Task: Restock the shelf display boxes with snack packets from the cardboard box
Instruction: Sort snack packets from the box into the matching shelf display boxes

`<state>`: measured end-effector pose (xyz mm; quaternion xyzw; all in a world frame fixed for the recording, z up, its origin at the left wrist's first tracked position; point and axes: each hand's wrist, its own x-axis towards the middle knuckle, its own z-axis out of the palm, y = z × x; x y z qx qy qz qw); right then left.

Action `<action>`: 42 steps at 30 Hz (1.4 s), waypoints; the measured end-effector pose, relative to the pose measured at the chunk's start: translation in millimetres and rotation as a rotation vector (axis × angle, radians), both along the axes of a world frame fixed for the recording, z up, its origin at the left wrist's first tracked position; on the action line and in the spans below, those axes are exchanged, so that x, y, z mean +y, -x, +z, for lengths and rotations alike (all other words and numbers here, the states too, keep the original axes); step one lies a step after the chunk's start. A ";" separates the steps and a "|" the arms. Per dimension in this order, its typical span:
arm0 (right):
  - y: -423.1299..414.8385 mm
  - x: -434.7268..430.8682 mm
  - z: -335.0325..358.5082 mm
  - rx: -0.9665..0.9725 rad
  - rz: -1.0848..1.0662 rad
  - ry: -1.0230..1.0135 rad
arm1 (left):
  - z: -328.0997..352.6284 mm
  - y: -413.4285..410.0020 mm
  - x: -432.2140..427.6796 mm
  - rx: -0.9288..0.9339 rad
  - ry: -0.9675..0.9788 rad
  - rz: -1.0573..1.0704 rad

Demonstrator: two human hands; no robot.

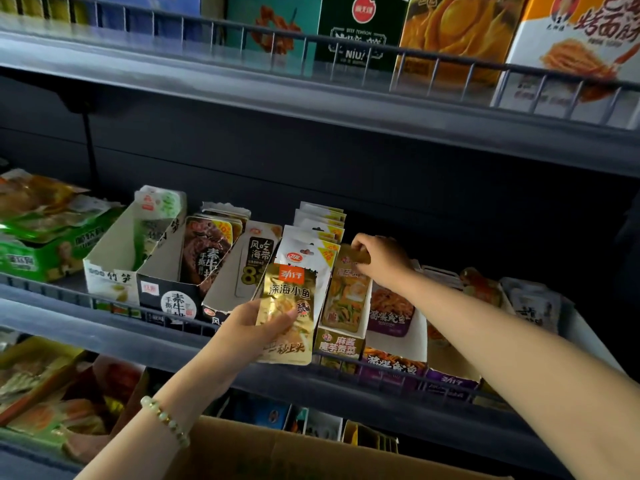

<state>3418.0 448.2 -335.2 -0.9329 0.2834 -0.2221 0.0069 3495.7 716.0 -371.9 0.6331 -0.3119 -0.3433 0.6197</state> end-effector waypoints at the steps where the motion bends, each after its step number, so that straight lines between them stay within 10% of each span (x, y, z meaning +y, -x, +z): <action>1: 1.1 0.5 -0.7 -0.008 -0.002 0.015 | 0.0 2.1 0.4 -0.018 0.000 -0.015; 6: 15.6 25.9 14.7 -0.221 0.073 -0.045 | 1.2 9.8 1.1 -0.103 -0.011 -0.026; 9: 33.4 74.7 33.1 -0.408 0.212 -0.519 | 4.6 17.8 -0.3 -0.148 0.010 -0.049; 12: 61.1 107.8 37.6 -0.197 0.284 -0.863 | 11.0 34.5 -5.2 -0.199 0.038 -0.117; 27: 220.2 80.8 43.7 -0.509 0.164 -1.273 | 38.1 142.5 -47.8 -0.417 0.170 -0.436; 35: 288.7 33.6 49.1 -0.579 0.082 -1.159 | 35.9 176.2 -107.2 -0.673 0.267 -0.525; 42: 297.4 -22.2 53.9 -0.493 -0.083 -0.704 | 3.4 169.7 -153.7 -1.096 -0.095 -0.479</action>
